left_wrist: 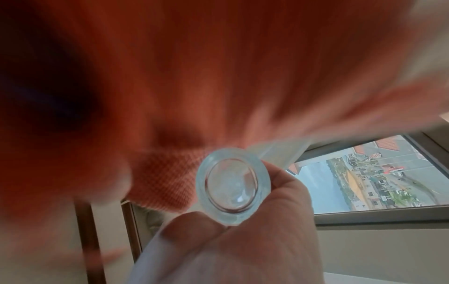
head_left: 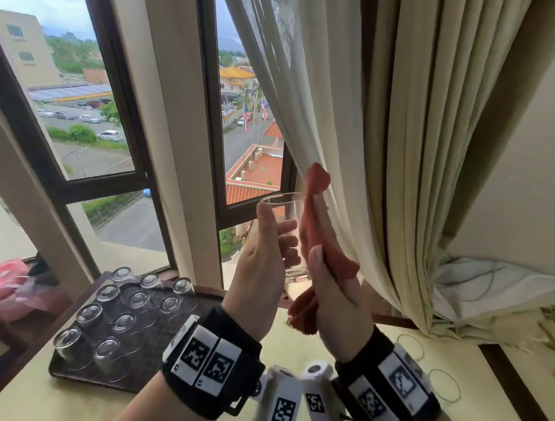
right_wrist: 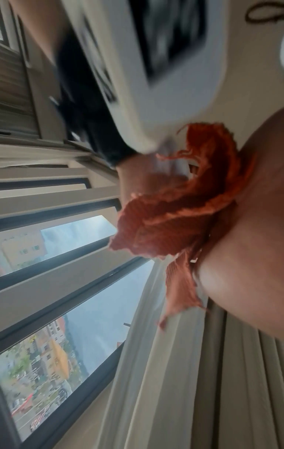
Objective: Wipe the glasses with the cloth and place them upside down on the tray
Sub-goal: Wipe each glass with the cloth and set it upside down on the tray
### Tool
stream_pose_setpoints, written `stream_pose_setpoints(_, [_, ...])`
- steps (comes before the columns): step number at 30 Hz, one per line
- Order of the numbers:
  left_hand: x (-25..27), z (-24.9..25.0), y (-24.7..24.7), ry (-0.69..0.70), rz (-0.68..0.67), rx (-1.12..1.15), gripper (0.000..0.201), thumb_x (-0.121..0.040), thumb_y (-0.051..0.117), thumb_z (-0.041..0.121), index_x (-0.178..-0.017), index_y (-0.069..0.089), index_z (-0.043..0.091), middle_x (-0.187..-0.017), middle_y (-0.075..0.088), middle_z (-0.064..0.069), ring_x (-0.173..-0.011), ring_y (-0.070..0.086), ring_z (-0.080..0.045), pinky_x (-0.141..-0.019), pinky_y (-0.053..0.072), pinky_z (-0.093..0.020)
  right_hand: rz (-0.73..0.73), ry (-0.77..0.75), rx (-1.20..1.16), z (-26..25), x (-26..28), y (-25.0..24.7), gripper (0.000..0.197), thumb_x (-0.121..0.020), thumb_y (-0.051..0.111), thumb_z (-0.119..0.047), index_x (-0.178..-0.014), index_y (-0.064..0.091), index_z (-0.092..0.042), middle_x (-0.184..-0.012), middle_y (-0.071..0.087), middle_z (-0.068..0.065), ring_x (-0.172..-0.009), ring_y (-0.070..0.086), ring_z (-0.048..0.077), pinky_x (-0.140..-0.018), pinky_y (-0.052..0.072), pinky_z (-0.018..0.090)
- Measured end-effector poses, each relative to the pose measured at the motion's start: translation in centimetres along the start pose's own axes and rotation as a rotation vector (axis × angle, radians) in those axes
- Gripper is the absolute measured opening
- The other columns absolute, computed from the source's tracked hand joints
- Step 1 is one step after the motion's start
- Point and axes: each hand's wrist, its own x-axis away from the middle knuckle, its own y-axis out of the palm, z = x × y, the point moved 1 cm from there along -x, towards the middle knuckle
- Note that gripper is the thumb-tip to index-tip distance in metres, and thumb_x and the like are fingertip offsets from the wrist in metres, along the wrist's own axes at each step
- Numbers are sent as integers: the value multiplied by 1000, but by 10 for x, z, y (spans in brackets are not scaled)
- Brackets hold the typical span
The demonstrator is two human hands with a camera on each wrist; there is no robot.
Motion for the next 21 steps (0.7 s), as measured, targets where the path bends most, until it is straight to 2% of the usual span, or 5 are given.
stream_pose_setpoints(5, [-5, 9, -11, 0, -10, -74, 77, -107, 22, 68, -116, 78, 17, -107, 83, -7, -106, 78, -21, -101, 57, -44, -185, -144, 164, 30, 34, 6, 53, -104, 48, -51, -156, 36, -56, -153, 54, 6, -114, 55, 70, -93, 45, 82])
stream_pose_setpoints(10, [-7, 1, -14, -21, -3, -53, 70, -104, 31, 66, -114, 72, 10, -81, 70, -3, -81, 68, -22, -82, 58, -35, -28, -54, -40, 38, 26, 5, 51, -100, 52, -54, -150, 42, -60, -97, 70, 21, -66, 60, 19, -63, 53, 26])
stream_pose_setpoints(14, [-1, -4, 2, -43, -62, -68, 72, -100, 34, 72, -118, 69, 11, -83, 73, -4, -82, 71, -18, -83, 60, -41, 40, 60, -94, 28, 0, -1, 82, -81, 60, -86, -149, 55, -40, -121, 73, 11, -103, 57, 33, -87, 51, 40])
stream_pose_setpoints(18, [-4, -3, 6, -18, -39, -47, 94, -85, 44, 92, -124, 74, 12, -111, 73, -24, -103, 72, -34, -100, 60, -49, -30, 70, -38, 14, 11, -3, 67, -86, 58, -66, -150, 50, -49, -84, 75, -7, -54, 61, 30, -48, 51, 25])
stream_pose_setpoints(21, [-10, 4, 0, 5, -52, -57, 85, -83, 52, 83, -121, 76, 10, -109, 79, -18, -102, 77, -26, -91, 63, -39, -126, -91, 84, 26, 29, 0, 51, -105, 49, -47, -151, 37, -65, -145, 60, -6, -87, 70, 45, -82, 48, 35])
